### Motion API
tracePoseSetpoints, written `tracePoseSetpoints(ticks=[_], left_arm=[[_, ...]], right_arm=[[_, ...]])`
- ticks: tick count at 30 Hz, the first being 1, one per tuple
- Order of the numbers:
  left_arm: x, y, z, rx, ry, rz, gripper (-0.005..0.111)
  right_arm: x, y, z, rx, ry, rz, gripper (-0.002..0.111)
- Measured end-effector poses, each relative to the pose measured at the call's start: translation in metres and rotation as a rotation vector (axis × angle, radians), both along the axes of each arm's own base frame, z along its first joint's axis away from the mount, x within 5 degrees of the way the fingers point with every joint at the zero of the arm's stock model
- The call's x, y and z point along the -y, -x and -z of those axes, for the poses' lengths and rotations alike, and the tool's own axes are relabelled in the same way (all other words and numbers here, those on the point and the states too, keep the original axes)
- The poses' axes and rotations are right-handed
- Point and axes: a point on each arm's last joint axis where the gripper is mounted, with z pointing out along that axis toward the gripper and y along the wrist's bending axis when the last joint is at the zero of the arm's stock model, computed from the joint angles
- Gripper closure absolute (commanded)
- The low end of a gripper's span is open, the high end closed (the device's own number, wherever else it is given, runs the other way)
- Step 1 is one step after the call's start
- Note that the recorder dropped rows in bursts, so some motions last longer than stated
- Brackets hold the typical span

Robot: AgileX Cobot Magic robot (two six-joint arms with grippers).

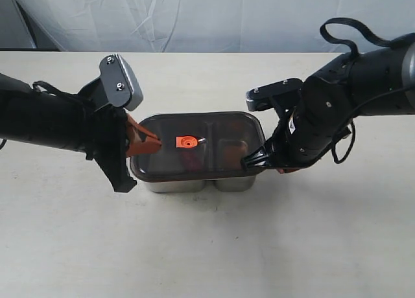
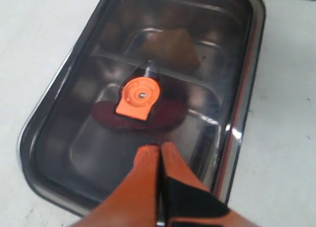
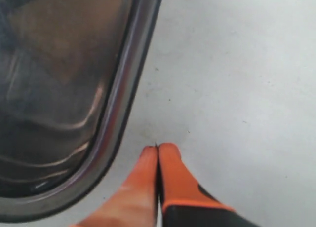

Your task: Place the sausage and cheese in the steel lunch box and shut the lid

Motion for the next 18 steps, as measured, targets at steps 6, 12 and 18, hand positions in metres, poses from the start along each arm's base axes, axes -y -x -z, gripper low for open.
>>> tracePoseSetpoints(ticks=[6,12,18], left_arm=[[-0.003,-0.001,0.004,0.005,-0.025,-0.027,0.107],[-0.002,-0.004,0.015,-0.032,-0.03,-0.036,0.107],[0.0,-0.007,0.028,-0.068,-0.034,-0.037,0.107]], right_arm=[[-0.001,0.0,-0.024,0.084,-0.088,0.007,0.108],[-0.005,-0.001,-0.028,0.114,-0.137,-0.011,0.108],[-0.015,0.003,-0.026,0.124,-0.156,-0.067,0.108]])
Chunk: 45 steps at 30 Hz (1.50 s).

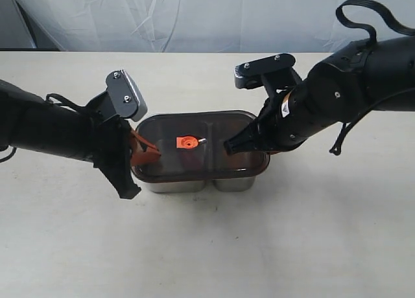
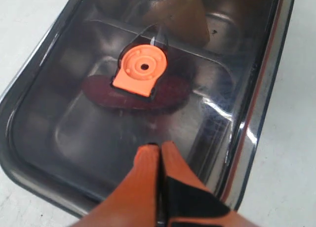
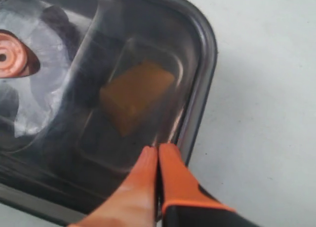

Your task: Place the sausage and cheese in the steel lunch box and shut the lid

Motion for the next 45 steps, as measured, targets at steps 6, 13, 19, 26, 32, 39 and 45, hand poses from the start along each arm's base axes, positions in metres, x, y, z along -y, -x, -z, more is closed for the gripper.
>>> tracePoseSetpoints(ticks=[6,13,19,26,32,39,45], left_arm=[[0.001,-0.001,0.002,-0.01,0.006,-0.007,0.107],[0.001,-0.001,0.002,-0.009,0.005,-0.009,0.107],[0.0,-0.001,0.003,-0.01,0.002,-0.009,0.107],[0.001,-0.002,0.001,-0.004,0.004,-0.005,0.107],[-0.001,-0.001,-0.012,0.048,0.007,-0.001,0.107],[0.0,0.005,-0.027,0.079,0.045,0.023,0.107],[0.003,0.008,-0.029,0.061,0.074,0.056,0.107]], right_arm=[[-0.007,-0.005,0.015,-0.019,0.009,-0.006,0.108],[-0.009,-0.007,0.019,-0.018,0.007,-0.006,0.108],[-0.01,-0.008,0.019,-0.011,0.0,-0.008,0.108],[-0.01,-0.009,0.019,-0.006,-0.007,-0.007,0.108],[-0.011,-0.009,0.014,0.017,-0.029,-0.007,0.108],[-0.005,-0.002,0.006,-0.008,-0.006,-0.004,0.108],[-0.01,0.007,0.005,-0.025,0.009,-0.03,0.108]])
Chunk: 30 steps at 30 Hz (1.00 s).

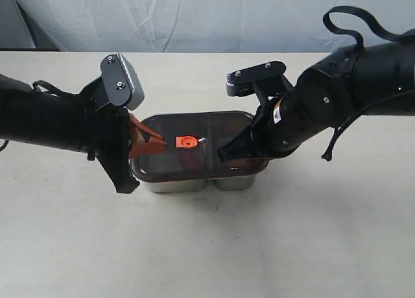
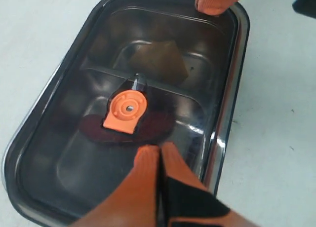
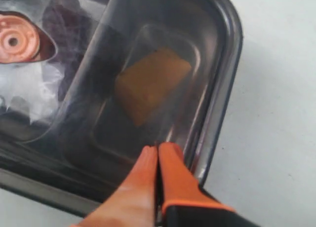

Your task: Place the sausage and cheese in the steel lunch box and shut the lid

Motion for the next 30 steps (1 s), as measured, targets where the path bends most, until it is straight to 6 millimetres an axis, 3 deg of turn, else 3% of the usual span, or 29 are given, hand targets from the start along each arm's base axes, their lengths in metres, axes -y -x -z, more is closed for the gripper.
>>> tracePoseSetpoints(ticks=[6,13,30], left_arm=[[0.001,0.0,0.003,-0.033,0.007,-0.01,0.107],[0.002,-0.003,0.031,-0.144,-0.031,-0.007,0.107],[0.005,-0.006,0.033,-0.167,-0.01,-0.019,0.107]], right_arm=[[-0.004,0.004,0.0,0.0,0.0,-0.016,0.108],[-0.004,0.003,0.003,-0.005,0.004,-0.016,0.108],[-0.008,0.0,0.003,0.022,-0.02,-0.021,0.108]])
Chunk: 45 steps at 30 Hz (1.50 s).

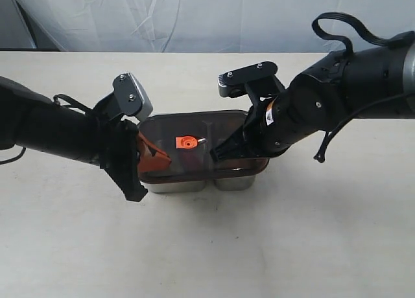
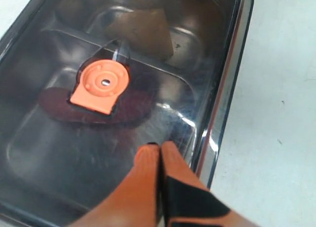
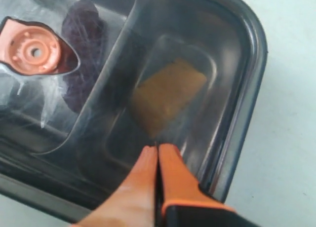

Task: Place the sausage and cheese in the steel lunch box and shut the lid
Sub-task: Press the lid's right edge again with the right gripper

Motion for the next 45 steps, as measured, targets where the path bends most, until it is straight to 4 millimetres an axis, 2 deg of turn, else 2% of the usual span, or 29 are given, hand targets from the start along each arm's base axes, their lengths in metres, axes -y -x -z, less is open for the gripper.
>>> tracePoseSetpoints(ticks=[9,15,19,23,28,32,45], left_arm=[[-0.004,0.004,-0.014,0.073,-0.023,0.014,0.107],[-0.006,0.007,-0.029,0.124,-0.008,0.011,0.107],[-0.007,0.007,-0.033,0.142,-0.007,0.004,0.107],[-0.007,0.007,-0.034,0.147,-0.007,0.002,0.107],[-0.007,0.007,-0.034,0.148,-0.007,0.002,0.107],[-0.007,0.007,-0.034,0.148,-0.007,0.002,0.107],[-0.007,0.007,-0.034,0.148,-0.007,0.002,0.107]], right_arm=[[0.006,0.005,-0.028,0.066,-0.049,0.003,0.108],[0.019,0.003,-0.027,0.066,0.059,0.092,0.108],[0.027,0.001,-0.026,0.082,0.136,0.151,0.108],[0.029,0.001,-0.026,0.08,0.142,0.17,0.108],[0.024,-0.003,-0.003,0.034,0.192,0.164,0.108],[0.018,-0.004,0.009,0.005,0.162,0.161,0.108],[0.016,-0.002,0.012,-0.03,0.154,0.133,0.108]])
